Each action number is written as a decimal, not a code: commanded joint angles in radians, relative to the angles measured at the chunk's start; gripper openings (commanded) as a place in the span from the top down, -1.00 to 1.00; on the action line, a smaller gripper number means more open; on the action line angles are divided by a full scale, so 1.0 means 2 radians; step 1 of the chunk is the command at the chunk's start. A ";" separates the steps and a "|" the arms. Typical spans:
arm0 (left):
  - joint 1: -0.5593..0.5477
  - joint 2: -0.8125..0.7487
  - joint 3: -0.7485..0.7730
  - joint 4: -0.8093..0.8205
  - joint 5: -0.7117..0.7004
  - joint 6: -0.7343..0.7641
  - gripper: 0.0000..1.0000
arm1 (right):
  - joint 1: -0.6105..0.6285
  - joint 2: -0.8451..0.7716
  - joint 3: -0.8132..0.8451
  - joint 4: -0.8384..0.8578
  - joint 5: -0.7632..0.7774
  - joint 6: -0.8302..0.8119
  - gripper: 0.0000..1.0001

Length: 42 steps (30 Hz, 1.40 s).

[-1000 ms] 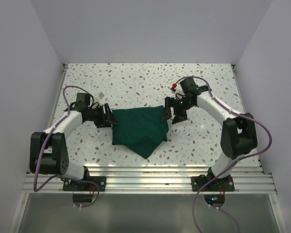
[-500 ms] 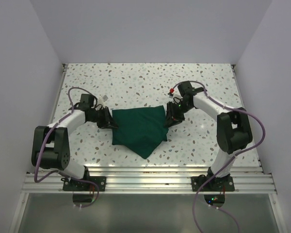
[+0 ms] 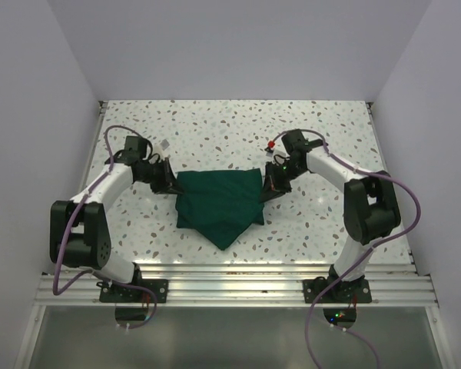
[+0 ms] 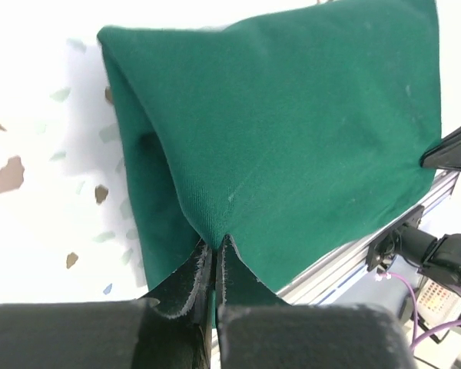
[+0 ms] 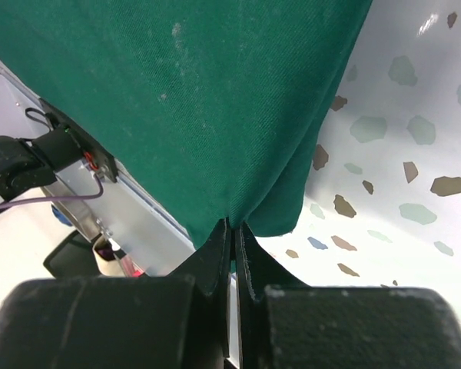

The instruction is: Prepare the surgical pack

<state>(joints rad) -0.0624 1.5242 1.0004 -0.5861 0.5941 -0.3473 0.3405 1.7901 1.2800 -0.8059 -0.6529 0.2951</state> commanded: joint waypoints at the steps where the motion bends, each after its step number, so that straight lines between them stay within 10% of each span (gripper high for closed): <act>1: 0.004 -0.004 -0.012 -0.022 -0.022 0.016 1.00 | 0.001 -0.021 -0.017 -0.010 -0.013 -0.001 1.00; 12: 0.009 0.040 -0.073 0.007 -0.046 0.025 0.81 | 0.000 0.010 -0.040 -0.017 0.015 -0.019 0.92; 23: 0.010 -0.022 0.024 -0.034 -0.082 0.019 -0.39 | 0.000 -0.012 0.076 -0.051 0.111 -0.012 -0.33; 42: 0.027 0.135 0.120 0.030 -0.010 -0.014 0.00 | -0.011 0.150 0.212 -0.005 0.089 0.030 -0.11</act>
<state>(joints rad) -0.0250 1.7828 1.1900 -0.5907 0.5285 -0.3595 0.3279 2.0903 1.6440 -0.8497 -0.4606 0.3317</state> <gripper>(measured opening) 0.517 0.570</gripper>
